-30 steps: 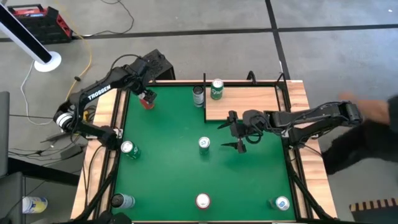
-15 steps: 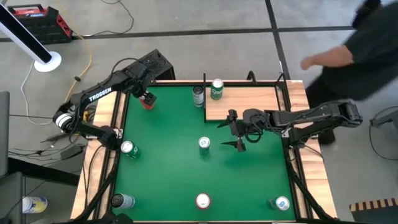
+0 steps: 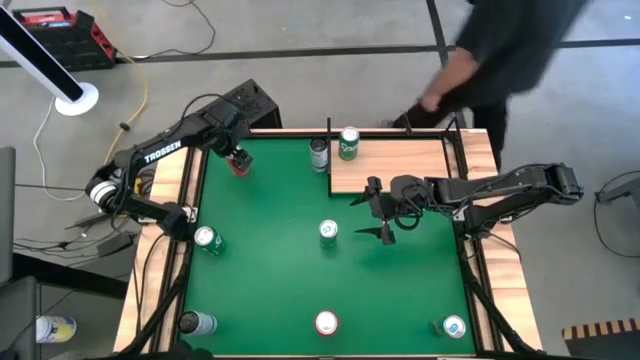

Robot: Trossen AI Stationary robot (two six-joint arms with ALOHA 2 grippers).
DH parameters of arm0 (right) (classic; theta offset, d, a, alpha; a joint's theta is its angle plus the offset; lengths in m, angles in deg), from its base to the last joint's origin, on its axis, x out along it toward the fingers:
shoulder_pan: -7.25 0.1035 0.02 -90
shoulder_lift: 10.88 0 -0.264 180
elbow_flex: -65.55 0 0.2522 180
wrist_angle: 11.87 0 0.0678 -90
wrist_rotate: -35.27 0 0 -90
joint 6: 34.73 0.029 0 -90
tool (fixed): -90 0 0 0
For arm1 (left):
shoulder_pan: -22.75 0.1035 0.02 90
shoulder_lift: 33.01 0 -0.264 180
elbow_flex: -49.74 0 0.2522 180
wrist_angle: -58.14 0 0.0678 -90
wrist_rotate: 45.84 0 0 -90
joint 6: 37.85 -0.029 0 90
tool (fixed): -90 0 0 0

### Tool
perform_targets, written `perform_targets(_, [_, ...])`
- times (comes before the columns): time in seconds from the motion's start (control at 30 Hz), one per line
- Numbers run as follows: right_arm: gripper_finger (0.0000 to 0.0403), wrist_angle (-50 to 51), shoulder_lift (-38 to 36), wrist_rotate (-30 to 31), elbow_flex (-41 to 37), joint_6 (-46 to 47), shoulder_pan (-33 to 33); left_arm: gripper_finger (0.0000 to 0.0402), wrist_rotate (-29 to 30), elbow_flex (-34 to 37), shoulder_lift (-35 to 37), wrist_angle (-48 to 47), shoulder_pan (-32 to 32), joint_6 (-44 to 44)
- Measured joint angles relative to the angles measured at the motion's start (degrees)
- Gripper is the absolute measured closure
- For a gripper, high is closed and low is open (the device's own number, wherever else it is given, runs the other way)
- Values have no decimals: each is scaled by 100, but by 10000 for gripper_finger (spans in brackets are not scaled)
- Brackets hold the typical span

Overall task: Place canned beverage on shelf
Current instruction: Put the top orange soda can on the shelf

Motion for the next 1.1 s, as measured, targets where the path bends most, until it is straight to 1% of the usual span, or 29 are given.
perform_targets(0.1, [19, 118, -44, 3, 0, 0, 1, 131, -157, -281, 5, -281, -294, 24])
perform_targets(0.2, [19, 296, -214, 42, 0, 1, -75, 131, -304, -759, 16, -327, -640, 46])
perform_targets(0.33, [19, 495, -610, 52, -33, 9, -242, 131, -323, -1480, 26, -554, -1239, 260])
perform_targets(0.47, [19, 499, -1134, 52, -334, 5, -461, 131, -348, -2353, 12, -610, -1940, 374])
perform_targets(0.57, [19, 264, -1490, 66, -623, 95, -607, 131, -348, -2904, 8, -550, -2491, 389])
perform_targets(0.7, [19, 212, -1870, 81, -813, 268, -771, 131, -365, -3468, -152, -32, -3082, 481])
perform_targets(0.77, [19, 261, -1999, 173, -844, 319, -834, 131, -441, -3797, -437, 11, -3255, 444])
perform_targets(0.83, [19, 226, -2104, 331, -844, 354, -849, 131, -618, -4226, -877, -34, -3379, 327])
perform_targets(0.93, [19, 202, -2251, 614, -844, 357, -876, 131, -835, -5118, -1720, -90, -3446, 4])
perform_targets(1.1, [19, 373, -2563, 1104, -844, 313, -934, 131, -938, -6664, -3128, -727, -3361, -505])
